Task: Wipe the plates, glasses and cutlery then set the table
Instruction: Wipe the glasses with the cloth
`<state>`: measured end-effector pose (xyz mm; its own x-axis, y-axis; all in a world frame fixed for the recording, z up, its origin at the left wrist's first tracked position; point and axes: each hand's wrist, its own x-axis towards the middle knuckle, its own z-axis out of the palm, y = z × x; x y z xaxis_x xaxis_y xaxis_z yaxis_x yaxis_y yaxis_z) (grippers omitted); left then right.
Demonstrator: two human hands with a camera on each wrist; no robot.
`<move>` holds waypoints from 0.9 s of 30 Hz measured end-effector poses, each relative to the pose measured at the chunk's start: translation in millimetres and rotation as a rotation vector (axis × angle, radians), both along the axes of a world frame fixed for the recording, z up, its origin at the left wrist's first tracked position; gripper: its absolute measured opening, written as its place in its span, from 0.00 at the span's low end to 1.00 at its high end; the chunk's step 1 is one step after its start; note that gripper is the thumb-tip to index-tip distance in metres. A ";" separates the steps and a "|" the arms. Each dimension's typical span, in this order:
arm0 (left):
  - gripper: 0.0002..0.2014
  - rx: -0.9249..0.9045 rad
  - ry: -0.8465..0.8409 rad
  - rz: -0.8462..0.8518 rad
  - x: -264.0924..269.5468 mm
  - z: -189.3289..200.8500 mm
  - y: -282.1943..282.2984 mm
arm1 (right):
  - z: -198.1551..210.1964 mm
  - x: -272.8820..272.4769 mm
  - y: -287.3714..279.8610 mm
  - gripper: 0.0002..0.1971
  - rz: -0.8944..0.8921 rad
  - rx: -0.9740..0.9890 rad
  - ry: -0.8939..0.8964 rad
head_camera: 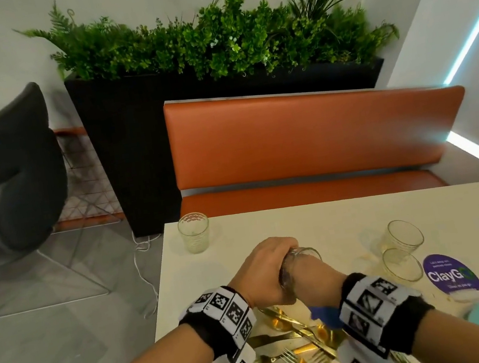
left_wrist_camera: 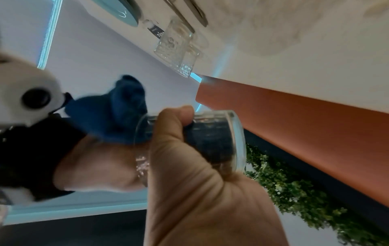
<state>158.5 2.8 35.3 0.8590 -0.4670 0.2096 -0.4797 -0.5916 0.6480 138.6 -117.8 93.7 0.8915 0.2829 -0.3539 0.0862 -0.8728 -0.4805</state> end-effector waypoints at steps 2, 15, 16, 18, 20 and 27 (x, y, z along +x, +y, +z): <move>0.30 -0.097 -0.089 0.080 -4.0 -10.9 -1.9 | -0.6 8.4 1.7 0.12 -0.186 0.314 0.221; 0.49 -0.449 0.141 0.438 3.6 -71.0 59.3 | 24.5 36.5 -21.9 0.09 -0.572 1.196 0.454; 0.49 -0.450 0.135 0.431 4.0 -73.3 61.4 | 25.8 37.5 -24.2 0.09 -0.570 1.190 0.437; 0.48 -0.454 0.127 0.438 4.5 -77.1 63.9 | 25.3 39.5 -24.6 0.09 -0.528 1.149 0.396; 0.45 -0.477 0.129 0.446 4.7 -74.6 63.5 | 23.7 39.7 -20.2 0.09 -0.340 0.977 0.241; 0.35 -0.196 -0.071 0.202 9.3 -46.2 31.3 | -25.5 14.7 26.9 0.18 0.333 -0.309 -0.244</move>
<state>167.8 34.1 -10.9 0.9104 -0.2327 0.3420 -0.4133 -0.5463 0.7285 153.3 -91.0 68.3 0.8380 0.4803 -0.2591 0.4608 -0.8771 -0.1355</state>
